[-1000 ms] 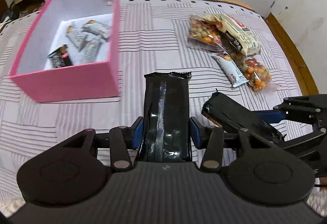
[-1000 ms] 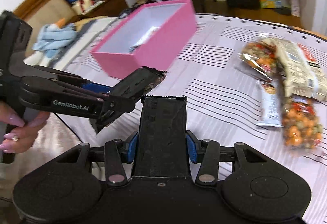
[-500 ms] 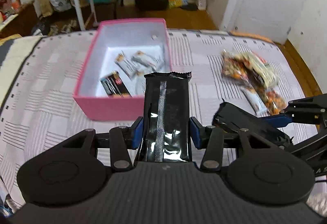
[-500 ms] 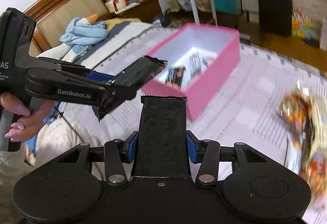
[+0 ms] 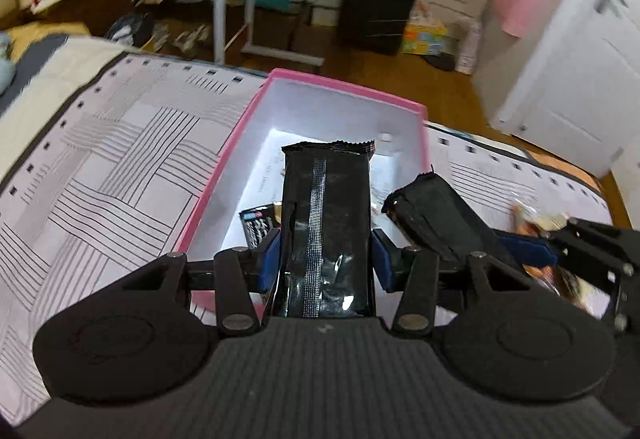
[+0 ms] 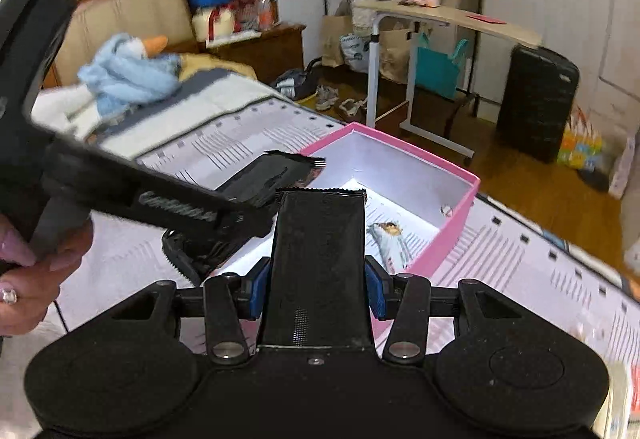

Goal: Organize snacks
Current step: 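Carry both black bars into the pink box and open both tools, then move both tools toward the beige bag of nuts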

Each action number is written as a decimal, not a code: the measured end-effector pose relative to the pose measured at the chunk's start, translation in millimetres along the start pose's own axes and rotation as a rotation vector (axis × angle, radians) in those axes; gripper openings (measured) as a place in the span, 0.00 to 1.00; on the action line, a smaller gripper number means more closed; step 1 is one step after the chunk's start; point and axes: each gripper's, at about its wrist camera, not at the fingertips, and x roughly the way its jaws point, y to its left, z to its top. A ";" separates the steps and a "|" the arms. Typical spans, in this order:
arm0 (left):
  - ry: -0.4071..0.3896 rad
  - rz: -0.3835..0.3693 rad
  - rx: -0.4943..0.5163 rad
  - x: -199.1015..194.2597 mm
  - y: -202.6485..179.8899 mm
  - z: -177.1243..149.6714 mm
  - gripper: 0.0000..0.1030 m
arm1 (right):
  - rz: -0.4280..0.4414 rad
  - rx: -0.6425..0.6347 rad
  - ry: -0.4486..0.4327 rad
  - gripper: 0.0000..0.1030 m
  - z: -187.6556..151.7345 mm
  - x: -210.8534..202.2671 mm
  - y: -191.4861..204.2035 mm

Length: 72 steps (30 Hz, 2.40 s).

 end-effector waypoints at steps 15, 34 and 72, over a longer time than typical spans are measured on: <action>0.109 0.116 -0.054 104.5 28.5 3.9 0.44 | -0.034 -0.174 0.118 0.51 9.7 100.8 17.7; -0.004 0.031 0.101 13.1 -2.3 -8.0 0.66 | 0.038 0.026 -0.005 0.66 -5.9 -21.9 -27.1; 0.073 -0.395 0.271 66.7 -260.8 -75.4 0.63 | -0.178 0.259 -0.005 0.91 -179.4 -120.4 -245.4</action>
